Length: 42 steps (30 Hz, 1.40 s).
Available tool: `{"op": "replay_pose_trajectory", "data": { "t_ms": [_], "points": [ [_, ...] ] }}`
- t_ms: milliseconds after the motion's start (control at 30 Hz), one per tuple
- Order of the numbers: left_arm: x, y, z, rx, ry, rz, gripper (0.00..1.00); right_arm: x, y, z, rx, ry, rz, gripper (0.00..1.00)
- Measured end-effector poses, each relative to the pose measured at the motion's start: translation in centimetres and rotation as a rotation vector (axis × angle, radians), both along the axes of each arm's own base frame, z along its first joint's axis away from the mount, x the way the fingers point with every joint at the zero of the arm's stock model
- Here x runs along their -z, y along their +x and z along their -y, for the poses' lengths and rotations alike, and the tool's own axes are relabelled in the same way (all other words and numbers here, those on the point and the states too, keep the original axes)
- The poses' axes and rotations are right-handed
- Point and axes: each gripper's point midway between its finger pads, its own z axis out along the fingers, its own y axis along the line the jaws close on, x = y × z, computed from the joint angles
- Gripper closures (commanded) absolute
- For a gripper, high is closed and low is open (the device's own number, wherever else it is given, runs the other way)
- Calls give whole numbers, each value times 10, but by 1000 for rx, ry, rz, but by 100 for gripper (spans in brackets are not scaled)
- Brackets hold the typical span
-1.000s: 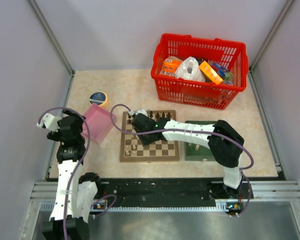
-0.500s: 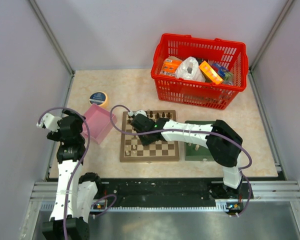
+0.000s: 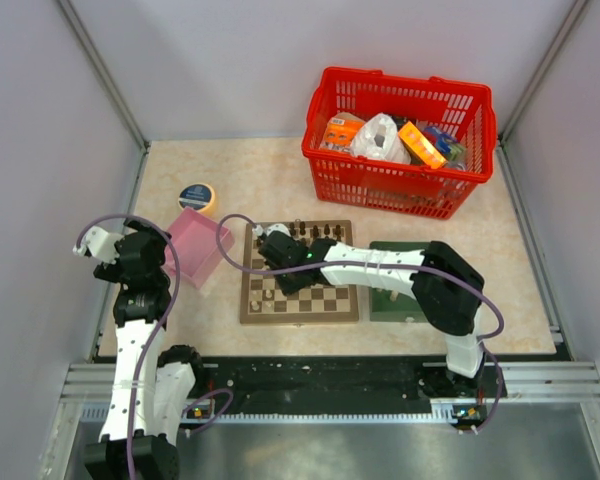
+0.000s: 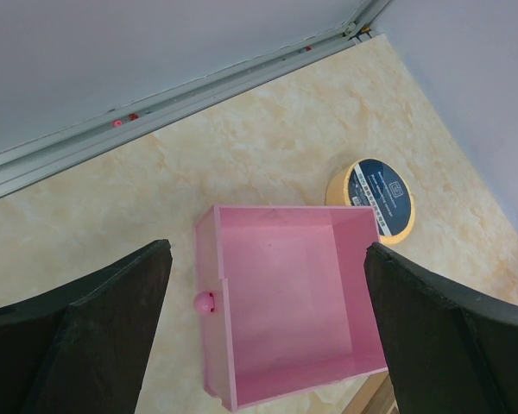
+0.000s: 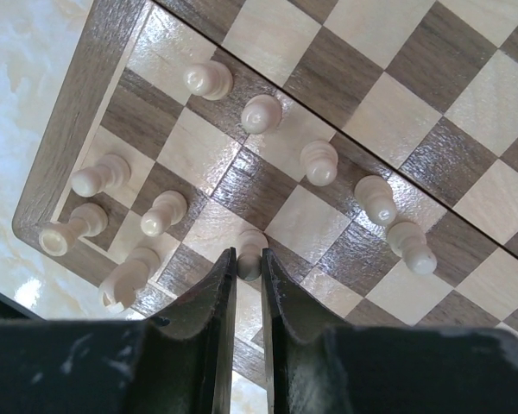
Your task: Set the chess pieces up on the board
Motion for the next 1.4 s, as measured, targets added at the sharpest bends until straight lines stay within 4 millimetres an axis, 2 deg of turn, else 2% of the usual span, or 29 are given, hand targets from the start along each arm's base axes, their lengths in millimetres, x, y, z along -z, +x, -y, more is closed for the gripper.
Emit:
{"op": "replay_pose_trajectory", "data": {
  "t_ms": [567, 1400],
  "points": [
    [0, 0, 0, 0, 0, 0, 1, 1, -5, -18, -34, 11, 10, 86],
    [0, 0, 0, 0, 0, 0, 1, 1, -10, -18, -37, -16, 43, 86]
  ]
}}
